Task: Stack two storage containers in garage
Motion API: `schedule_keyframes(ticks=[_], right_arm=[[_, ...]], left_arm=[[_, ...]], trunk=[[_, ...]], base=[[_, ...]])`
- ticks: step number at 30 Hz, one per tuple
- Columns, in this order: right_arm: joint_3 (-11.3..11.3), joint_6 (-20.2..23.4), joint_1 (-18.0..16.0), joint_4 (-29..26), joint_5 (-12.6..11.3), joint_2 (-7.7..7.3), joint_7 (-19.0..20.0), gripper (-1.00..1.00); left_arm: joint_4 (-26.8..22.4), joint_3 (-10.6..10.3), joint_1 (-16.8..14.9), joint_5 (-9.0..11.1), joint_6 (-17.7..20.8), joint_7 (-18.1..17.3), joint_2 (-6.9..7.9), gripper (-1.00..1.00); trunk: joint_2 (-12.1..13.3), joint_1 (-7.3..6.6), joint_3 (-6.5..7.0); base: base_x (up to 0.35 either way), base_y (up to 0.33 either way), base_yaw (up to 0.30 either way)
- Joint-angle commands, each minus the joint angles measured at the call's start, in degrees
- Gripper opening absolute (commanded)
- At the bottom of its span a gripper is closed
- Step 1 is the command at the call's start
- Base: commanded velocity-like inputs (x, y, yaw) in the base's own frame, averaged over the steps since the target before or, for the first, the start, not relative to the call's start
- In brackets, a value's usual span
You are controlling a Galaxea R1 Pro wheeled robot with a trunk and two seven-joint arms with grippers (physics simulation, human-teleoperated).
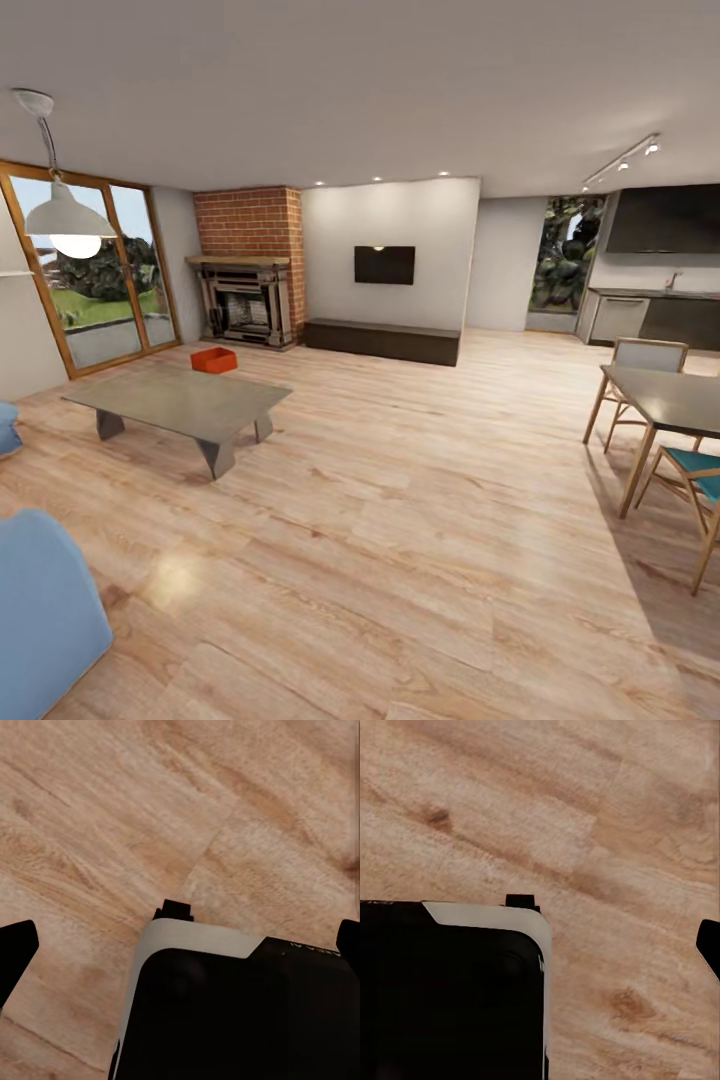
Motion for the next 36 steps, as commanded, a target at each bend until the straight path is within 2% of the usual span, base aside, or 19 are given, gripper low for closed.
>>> schedule_keyframes(ticks=[1, 36], right_arm=[[0.48, -0.33, -0.08, 0.18, -0.37, 0.01, -0.11, 1.00], [0.48, -0.33, -0.08, 0.18, -0.37, 0.10, -0.11, 1.00]], left_arm=[[0.01, -0.49, -0.03, 0.43, -0.13, 0.14, 0.00, 1.00], [0.02, -0.49, -0.03, 0.51, -0.10, 0.14, 0.00, 1.00]], trunk=[[-0.06, 0.04, -0.09], [-0.06, 0.04, -0.09]], base=[[0.323, 0.000, 0.000], [0.323, 0.000, 0.000]])
